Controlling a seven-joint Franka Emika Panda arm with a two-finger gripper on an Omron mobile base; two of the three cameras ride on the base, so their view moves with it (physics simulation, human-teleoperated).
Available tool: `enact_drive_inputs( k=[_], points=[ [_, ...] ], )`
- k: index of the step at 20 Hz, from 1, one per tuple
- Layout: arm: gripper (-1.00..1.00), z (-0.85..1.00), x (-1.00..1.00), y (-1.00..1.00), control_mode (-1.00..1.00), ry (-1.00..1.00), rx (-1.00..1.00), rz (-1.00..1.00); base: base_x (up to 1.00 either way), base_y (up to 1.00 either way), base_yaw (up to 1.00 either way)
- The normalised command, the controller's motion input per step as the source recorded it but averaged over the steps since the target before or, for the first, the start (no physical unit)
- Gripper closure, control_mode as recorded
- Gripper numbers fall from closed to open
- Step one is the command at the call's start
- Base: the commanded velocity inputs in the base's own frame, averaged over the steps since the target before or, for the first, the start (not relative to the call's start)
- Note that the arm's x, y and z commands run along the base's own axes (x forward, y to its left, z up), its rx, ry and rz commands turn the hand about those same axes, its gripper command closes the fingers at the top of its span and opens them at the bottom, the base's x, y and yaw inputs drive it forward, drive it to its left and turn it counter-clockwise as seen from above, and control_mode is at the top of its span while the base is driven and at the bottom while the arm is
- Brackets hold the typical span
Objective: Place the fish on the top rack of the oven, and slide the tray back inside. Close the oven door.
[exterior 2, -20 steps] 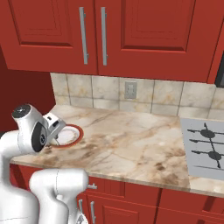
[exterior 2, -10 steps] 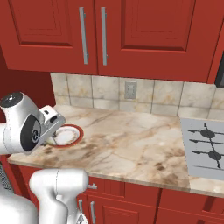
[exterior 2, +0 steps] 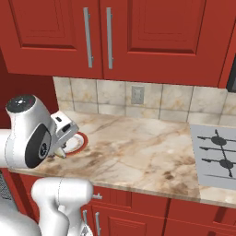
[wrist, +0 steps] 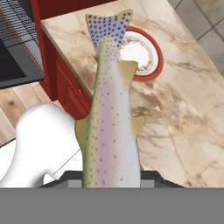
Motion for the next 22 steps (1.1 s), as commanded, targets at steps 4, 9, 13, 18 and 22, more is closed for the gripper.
enact_drive_inputs(
  k=[4,9,13,18,22],
  points=[
    [1.00,-0.02,0.06,-0.16,-1.00,-0.02,0.01,0.00,0.00,0.00,0.00],
    [1.00,0.00,0.00,0.00,1.00,0.00,0.00,0.00,-0.19,0.01,0.05],
    [1.00,0.00,0.00,0.00,1.00,0.00,0.00,0.00,-0.47,0.15,0.32],
    [1.00,0.00,0.00,0.00,1.00,0.00,0.00,0.00,-0.46,0.03,0.53],
    [1.00,0.00,0.00,0.00,1.00,0.00,0.00,0.00,-0.03,0.03,0.60]
  ],
)
